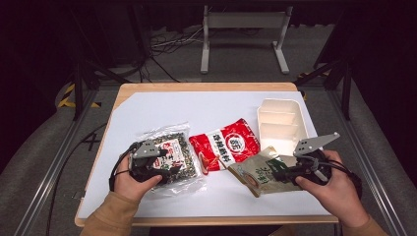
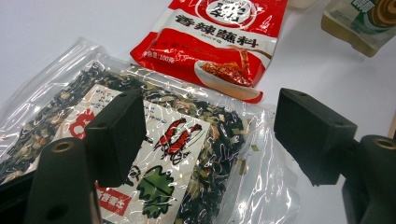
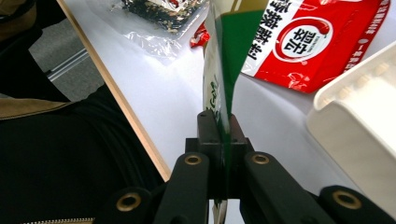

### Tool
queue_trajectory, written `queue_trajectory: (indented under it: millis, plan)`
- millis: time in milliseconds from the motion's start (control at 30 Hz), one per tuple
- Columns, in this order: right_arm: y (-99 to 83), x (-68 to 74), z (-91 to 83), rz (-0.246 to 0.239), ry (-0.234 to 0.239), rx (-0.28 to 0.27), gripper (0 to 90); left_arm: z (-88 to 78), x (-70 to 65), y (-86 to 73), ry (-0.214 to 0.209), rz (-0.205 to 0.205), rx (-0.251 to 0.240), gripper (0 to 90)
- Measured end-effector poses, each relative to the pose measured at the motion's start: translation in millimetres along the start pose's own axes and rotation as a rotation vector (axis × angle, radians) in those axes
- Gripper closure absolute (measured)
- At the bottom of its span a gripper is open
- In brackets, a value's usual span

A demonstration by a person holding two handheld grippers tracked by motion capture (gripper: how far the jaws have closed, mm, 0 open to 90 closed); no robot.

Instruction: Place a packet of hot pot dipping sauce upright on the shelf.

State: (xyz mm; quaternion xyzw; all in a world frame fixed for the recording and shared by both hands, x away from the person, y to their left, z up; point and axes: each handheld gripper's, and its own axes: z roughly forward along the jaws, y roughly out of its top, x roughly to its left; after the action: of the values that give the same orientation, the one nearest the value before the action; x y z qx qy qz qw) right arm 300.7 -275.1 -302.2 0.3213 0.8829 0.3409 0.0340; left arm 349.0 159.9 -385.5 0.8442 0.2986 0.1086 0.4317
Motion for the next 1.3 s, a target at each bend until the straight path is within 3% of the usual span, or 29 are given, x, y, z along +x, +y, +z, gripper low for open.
queue_trajectory:
  millis: [333,700,1300]
  plan:
    - [9.3,-2.5,-13.5,-0.025,-0.047,0.010,89.5,-2.7,3.5,-0.8,0.013,0.008,-0.038,23.6]
    - [23.5,-10.2,-29.9,-0.051,-0.091,0.031,89.5,-8.5,10.9,-4.6,0.034,-0.017,-0.070,23.5]
    - [53.9,-12.1,-50.0,-0.122,-0.150,0.071,89.5,-15.3,16.7,-8.2,0.060,-0.026,-0.078,21.5]
